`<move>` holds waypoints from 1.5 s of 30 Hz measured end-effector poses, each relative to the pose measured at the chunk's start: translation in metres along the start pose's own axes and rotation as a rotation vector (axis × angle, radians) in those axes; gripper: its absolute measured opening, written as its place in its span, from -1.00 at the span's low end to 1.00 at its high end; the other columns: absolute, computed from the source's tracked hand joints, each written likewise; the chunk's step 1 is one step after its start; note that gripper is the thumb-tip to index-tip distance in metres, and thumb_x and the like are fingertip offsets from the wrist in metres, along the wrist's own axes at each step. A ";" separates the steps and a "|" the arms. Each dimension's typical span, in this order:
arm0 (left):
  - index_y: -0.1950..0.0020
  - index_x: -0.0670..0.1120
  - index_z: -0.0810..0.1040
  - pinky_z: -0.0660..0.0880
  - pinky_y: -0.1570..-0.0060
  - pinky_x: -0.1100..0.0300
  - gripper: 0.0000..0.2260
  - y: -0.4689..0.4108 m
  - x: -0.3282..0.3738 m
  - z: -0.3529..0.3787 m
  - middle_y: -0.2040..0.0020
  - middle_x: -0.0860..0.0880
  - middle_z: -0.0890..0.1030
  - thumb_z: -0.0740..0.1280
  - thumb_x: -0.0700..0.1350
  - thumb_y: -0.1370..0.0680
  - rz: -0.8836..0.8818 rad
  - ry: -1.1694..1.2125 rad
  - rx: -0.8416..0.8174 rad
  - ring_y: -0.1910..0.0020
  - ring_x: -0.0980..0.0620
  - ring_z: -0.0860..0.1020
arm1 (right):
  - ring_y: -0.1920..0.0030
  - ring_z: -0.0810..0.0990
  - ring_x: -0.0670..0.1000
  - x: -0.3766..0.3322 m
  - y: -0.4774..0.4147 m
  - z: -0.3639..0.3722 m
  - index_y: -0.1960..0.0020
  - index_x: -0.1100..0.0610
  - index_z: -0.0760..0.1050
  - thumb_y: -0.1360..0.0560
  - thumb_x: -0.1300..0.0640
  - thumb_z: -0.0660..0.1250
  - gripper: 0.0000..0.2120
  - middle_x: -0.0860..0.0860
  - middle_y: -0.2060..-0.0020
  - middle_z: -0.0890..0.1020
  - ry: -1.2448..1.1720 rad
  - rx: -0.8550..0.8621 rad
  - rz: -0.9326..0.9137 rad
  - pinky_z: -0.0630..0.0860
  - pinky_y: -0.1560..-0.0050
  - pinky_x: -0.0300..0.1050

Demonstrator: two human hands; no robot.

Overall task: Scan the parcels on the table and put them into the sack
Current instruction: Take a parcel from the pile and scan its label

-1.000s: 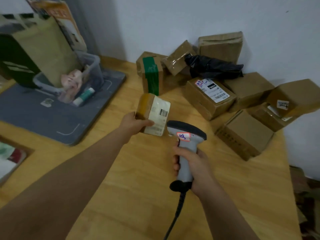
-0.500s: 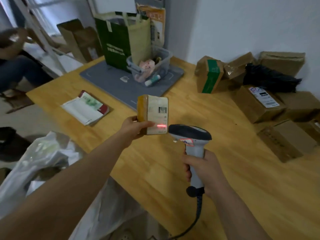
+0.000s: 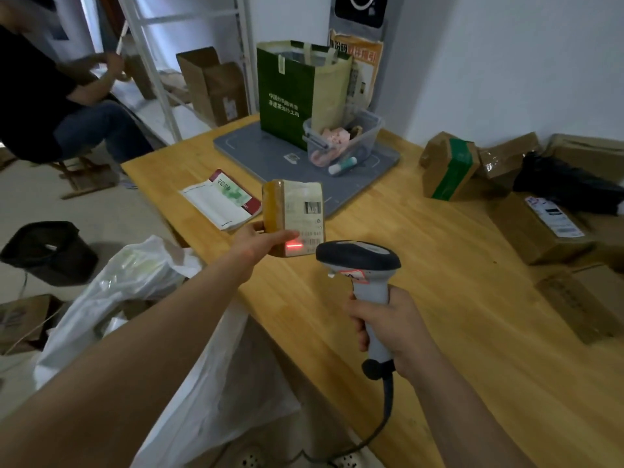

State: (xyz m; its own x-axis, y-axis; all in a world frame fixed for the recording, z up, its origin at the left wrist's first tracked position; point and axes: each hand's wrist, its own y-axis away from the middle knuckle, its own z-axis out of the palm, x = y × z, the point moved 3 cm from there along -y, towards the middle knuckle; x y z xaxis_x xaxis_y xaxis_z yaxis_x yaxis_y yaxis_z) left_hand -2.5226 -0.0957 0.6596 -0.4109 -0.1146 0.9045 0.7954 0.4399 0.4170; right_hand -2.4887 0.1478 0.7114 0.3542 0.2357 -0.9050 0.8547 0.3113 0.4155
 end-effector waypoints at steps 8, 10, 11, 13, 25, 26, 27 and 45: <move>0.00 0.05 0.46 0.53 -0.19 -0.05 -0.71 0.007 -0.001 -0.016 -0.07 -0.03 0.62 0.51 -0.09 -0.41 0.046 0.008 0.021 -0.11 -0.07 0.60 | 0.60 0.37 -0.01 -0.005 0.002 0.018 0.19 0.25 0.49 -0.43 0.37 0.37 -0.92 0.06 0.53 0.46 0.019 -0.056 -0.026 0.37 0.52 -0.17; 0.00 0.04 0.46 0.53 -0.19 -0.05 -0.71 0.007 -0.002 -0.021 -0.10 -0.05 0.62 0.51 -0.09 -0.41 0.046 0.010 0.032 -0.11 -0.07 0.60 | 0.60 0.37 -0.02 -0.006 0.001 0.022 0.20 0.25 0.49 -0.43 0.38 0.36 -0.91 0.07 0.54 0.45 0.027 -0.063 -0.031 0.37 0.52 -0.17; -0.02 0.03 0.46 0.53 -0.19 -0.05 -0.71 0.007 -0.003 -0.024 -0.11 -0.06 0.62 0.51 -0.08 -0.41 0.047 0.011 0.041 -0.10 -0.07 0.61 | 0.60 0.37 -0.02 -0.006 0.001 0.024 0.20 0.26 0.49 -0.43 0.38 0.36 -0.92 0.07 0.54 0.45 0.030 -0.065 -0.031 0.37 0.52 -0.18; -0.11 -0.02 0.48 0.54 -0.19 -0.05 -0.65 0.008 -0.004 -0.029 -0.14 -0.07 0.62 0.52 -0.07 -0.40 0.044 0.015 0.053 -0.09 -0.06 0.61 | 0.60 0.38 -0.02 -0.006 -0.001 0.028 0.17 0.27 0.50 -0.43 0.38 0.36 -0.94 0.07 0.53 0.45 0.037 -0.072 -0.029 0.38 0.53 -0.18; -0.24 -0.14 0.50 0.56 -0.05 0.10 -0.65 0.055 -0.055 -0.127 -0.10 -0.12 0.65 0.40 -0.06 -0.49 -0.159 0.402 0.084 -0.07 -0.07 0.62 | 0.31 0.58 0.04 0.003 -0.050 0.110 0.09 0.19 0.52 -0.29 0.20 0.58 -0.71 0.08 0.34 0.63 -0.124 -0.085 0.029 0.52 0.28 -0.07; -0.26 -0.13 0.50 0.54 -0.12 0.06 -0.62 0.062 -0.064 -0.138 -0.13 -0.13 0.65 0.41 -0.06 -0.47 -0.168 0.438 0.061 -0.12 -0.10 0.61 | 0.30 0.57 0.04 0.003 -0.055 0.123 0.10 0.16 0.52 -0.27 0.19 0.59 -0.69 0.08 0.32 0.62 -0.144 -0.097 0.049 0.51 0.29 -0.07; -0.27 -0.12 0.50 0.53 -0.17 0.02 -0.57 0.068 -0.072 -0.147 -0.17 -0.15 0.63 0.42 -0.05 -0.43 -0.169 0.469 0.044 -0.18 -0.13 0.59 | 0.31 0.56 0.02 0.003 -0.057 0.137 0.10 0.14 0.51 -0.25 0.18 0.59 -0.68 0.07 0.30 0.61 -0.162 -0.119 0.071 0.51 0.34 -0.11; -0.48 -0.23 0.18 0.48 -0.12 0.00 -0.01 0.110 -0.280 -0.321 -0.31 -0.22 0.42 0.57 0.19 -0.27 -0.790 -0.120 0.703 -0.18 -0.15 0.48 | 0.08 0.67 0.05 0.049 -0.089 0.316 -0.07 0.21 0.56 -0.26 0.17 0.60 -0.57 0.06 0.08 0.68 0.248 -0.270 0.037 0.63 0.13 -0.06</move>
State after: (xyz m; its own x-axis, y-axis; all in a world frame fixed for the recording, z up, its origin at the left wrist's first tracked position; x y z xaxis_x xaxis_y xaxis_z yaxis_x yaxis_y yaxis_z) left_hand -2.1768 -0.3007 0.4812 -0.7699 -0.5207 0.3689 -0.1364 0.6990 0.7019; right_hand -2.4276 -0.1593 0.6015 0.2521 0.4567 -0.8532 0.7004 0.5223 0.4865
